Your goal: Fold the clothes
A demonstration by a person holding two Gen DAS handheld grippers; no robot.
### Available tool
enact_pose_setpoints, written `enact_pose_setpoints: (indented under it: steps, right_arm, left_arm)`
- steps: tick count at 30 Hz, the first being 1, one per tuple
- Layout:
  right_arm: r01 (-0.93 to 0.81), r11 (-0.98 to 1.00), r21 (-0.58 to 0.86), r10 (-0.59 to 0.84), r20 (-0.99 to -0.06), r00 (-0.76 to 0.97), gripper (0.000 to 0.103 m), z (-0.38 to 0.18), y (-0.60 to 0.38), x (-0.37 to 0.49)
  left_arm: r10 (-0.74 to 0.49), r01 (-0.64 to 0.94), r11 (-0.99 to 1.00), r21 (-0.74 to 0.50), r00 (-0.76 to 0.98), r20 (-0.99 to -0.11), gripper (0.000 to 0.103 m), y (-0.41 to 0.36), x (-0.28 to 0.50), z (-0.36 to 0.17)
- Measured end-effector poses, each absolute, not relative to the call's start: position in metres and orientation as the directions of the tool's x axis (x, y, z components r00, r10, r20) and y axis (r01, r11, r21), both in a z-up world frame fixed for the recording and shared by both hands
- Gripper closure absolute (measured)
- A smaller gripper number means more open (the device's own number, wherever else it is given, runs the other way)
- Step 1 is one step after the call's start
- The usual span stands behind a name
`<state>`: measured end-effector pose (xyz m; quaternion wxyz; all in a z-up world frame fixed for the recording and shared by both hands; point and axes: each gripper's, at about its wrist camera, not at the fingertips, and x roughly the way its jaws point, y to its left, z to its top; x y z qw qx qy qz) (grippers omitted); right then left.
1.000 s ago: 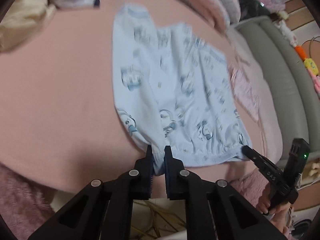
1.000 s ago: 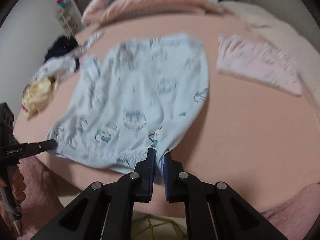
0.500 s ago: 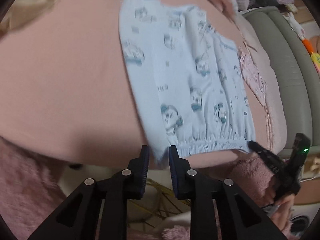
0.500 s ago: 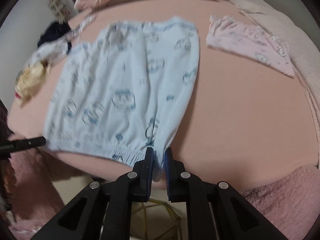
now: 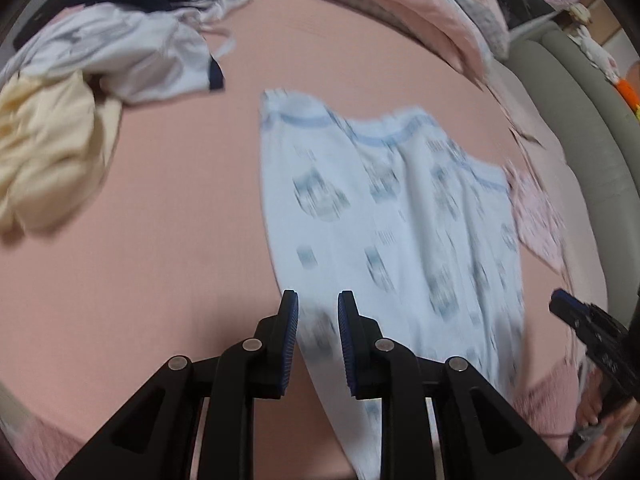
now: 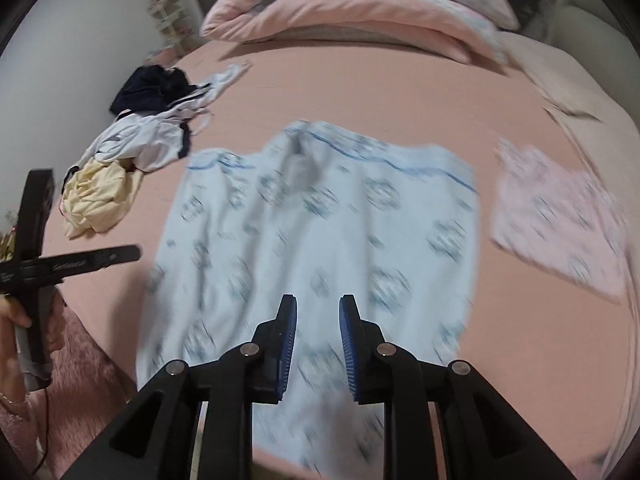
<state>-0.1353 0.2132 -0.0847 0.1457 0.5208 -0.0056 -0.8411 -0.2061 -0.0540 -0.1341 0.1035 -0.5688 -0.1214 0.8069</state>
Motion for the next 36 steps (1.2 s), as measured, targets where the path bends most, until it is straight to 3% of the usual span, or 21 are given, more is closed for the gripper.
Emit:
enact_pose_setpoints:
  steps: [6, 9, 10, 13, 17, 18, 20, 22, 24, 32, 33, 35, 36]
  right_arm:
    - [0.341, -0.931, 0.131, -0.27, -0.875, -0.402, 0.074, -0.097, 0.155, -0.231]
    - [0.37, -0.928, 0.051, -0.215, -0.884, -0.416, 0.074, -0.107, 0.132, -0.276]
    - [0.373, -0.927, 0.027, -0.195, -0.885, -0.422, 0.073, -0.112, 0.128, -0.29]
    - [0.368, -0.929, -0.022, -0.138, -0.906, -0.4, 0.065, -0.131, 0.12, -0.327]
    - [0.395, -0.918, -0.013, -0.131, -0.933, -0.336, 0.061, -0.162, 0.117, -0.354]
    - [0.407, -0.913, -0.009, -0.133, -0.938, -0.32, 0.061, -0.171, 0.115, -0.358]
    - [0.41, -0.912, -0.026, -0.119, -0.938, -0.325, 0.074, -0.18, 0.115, -0.36]
    - [0.411, -0.911, -0.026, -0.125, -0.933, -0.338, 0.088, -0.184, 0.115, -0.359]
    - [0.408, -0.913, 0.004, -0.161, -0.923, -0.35, 0.092, -0.18, 0.118, -0.359]
    - [0.421, -0.889, 0.182, -0.382, -0.801, -0.46, 0.092, -0.145, 0.136, -0.353]
    - [0.416, -0.889, 0.192, -0.384, -0.808, -0.447, 0.091, -0.152, 0.137, -0.356]
    - [0.409, -0.907, 0.101, -0.256, -0.903, -0.346, 0.075, -0.187, 0.128, -0.367]
    - [0.404, -0.909, 0.102, -0.254, -0.904, -0.343, 0.065, -0.188, 0.129, -0.369]
  left_arm:
    - [0.252, 0.01, -0.961, -0.278, -0.386, -0.887, 0.085, -0.071, -0.28, -0.147]
    - [0.286, 0.006, -0.95, -0.312, -0.382, -0.879, 0.084, -0.075, -0.31, -0.161]
    - [0.301, 0.006, -0.945, -0.327, -0.379, -0.875, 0.08, -0.077, -0.319, -0.166]
    - [0.339, 0.017, -0.928, -0.372, -0.374, -0.863, 0.054, -0.08, -0.339, -0.18]
    - [0.344, -0.007, -0.928, -0.373, -0.402, -0.848, 0.053, -0.08, -0.353, -0.19]
    - [0.347, -0.025, -0.929, -0.37, -0.412, -0.842, 0.055, -0.078, -0.354, -0.192]
    - [0.334, -0.032, -0.935, -0.354, -0.422, -0.843, 0.098, -0.075, -0.353, -0.192]
    - [0.353, -0.014, -0.923, -0.384, -0.427, -0.833, 0.099, -0.077, -0.352, -0.194]
    - [0.356, -0.006, -0.919, -0.395, -0.441, -0.824, 0.099, -0.08, -0.35, -0.19]
    - [0.256, -0.05, -0.957, -0.287, -0.613, -0.747, 0.099, -0.092, -0.335, -0.132]
    - [0.234, -0.064, -0.967, -0.246, -0.605, -0.761, 0.098, -0.09, -0.336, -0.135]
    - [0.236, -0.101, -0.972, -0.214, -0.506, -0.83, 0.096, -0.081, -0.351, -0.158]
    - [0.231, -0.085, -0.973, -0.216, -0.436, -0.87, 0.096, -0.082, -0.355, -0.174]
